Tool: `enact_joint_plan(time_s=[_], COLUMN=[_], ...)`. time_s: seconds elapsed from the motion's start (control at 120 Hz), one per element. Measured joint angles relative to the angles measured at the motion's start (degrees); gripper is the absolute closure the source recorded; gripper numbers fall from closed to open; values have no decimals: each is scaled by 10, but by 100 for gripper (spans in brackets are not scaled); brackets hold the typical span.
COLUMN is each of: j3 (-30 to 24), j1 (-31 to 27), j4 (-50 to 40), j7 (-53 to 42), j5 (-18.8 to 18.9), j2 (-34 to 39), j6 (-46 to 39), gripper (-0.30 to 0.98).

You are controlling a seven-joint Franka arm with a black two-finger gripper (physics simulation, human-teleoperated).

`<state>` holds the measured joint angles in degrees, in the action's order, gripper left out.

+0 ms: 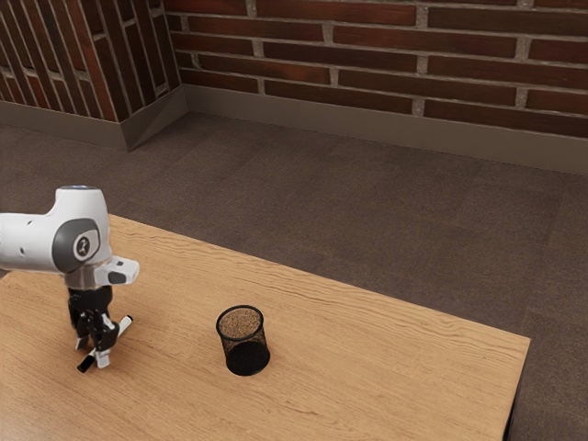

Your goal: Put the marker into the pen holder.

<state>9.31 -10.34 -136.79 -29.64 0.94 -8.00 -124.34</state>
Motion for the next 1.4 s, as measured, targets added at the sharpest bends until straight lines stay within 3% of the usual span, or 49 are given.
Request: enact_joint_plan(time_s=[0.067,0.1,0.192,0.233,0.3,0.483,0.617,0.833,1.0,1.167,1.4], j3=[0,0,-1,-1,-2,-2,-6,-69,-101,-103,-100], j1=[-1,0,1,2,3,5,11,22,86,146,225], j4=[0,0,0,1,1,5,71,256,416,468,457], j7=[-5,-6,2,12,29,71,96,125,138,145,153], j5=[-2,-2,16,33,52,79,100,141,164,160,115], j2=[0,2,3,4,4,6,12,6,-76,-116,-110], j6=[4,6,10,10,9,8,34,128,243,360,489], gripper=[2,6,54,66,73,77,79,79,79,78,78])
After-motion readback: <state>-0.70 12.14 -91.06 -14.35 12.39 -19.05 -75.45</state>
